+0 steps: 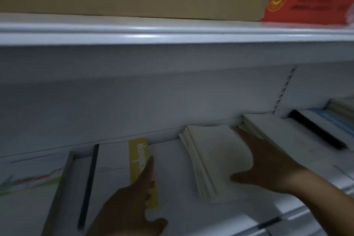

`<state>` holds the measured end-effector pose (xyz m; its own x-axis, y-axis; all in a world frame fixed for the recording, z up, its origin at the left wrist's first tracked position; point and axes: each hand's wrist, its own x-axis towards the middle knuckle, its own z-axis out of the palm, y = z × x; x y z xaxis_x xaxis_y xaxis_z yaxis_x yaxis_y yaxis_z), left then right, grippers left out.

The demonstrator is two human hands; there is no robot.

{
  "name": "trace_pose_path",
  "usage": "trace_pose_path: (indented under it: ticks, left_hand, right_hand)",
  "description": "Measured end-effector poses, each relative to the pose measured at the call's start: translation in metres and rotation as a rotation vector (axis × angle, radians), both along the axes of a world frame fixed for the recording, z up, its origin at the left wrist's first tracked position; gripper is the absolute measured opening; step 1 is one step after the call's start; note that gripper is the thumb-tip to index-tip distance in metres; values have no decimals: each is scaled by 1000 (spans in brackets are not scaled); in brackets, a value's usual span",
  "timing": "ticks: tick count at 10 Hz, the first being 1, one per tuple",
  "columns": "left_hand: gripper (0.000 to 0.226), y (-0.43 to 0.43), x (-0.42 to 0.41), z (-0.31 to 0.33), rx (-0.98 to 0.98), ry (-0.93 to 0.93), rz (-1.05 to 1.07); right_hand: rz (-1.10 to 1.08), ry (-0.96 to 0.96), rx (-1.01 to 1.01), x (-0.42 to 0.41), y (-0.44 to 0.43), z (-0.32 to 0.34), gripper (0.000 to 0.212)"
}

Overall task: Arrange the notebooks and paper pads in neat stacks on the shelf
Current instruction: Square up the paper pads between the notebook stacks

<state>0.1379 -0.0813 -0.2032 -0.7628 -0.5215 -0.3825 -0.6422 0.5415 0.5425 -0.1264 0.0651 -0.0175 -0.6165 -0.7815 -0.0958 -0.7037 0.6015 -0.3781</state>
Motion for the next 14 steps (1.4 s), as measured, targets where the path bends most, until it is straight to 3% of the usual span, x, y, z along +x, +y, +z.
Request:
trace_pose_path:
  ticks: [1, 2, 6, 7, 9, 12, 14]
  left_hand:
    - [123, 22, -100, 106, -64, 128, -13]
    - [125, 40, -149, 122, -182, 12, -78]
    - [134, 31, -172, 122, -145, 96, 78]
    - [134, 46, -171, 120, -200, 21, 23]
    - [128, 39, -168, 111, -293, 123, 16]
    - [124, 32, -166, 114, -140, 172, 1]
    - [119, 47, -164, 111, -276, 151, 88]
  right_hand:
    - [13, -78, 226, -31, 23, -22, 133]
    - [95, -96, 275, -48, 28, -50, 139]
    - [340, -48, 233, -84, 14, -66, 121]
    - [357, -72, 163, -96, 9, -66, 119]
    - [387, -194, 94, -106, 16, -61, 114]
    - [403, -134, 129, -100, 14, -61, 115]
    - [429, -92, 170, -93, 21, -63, 120]
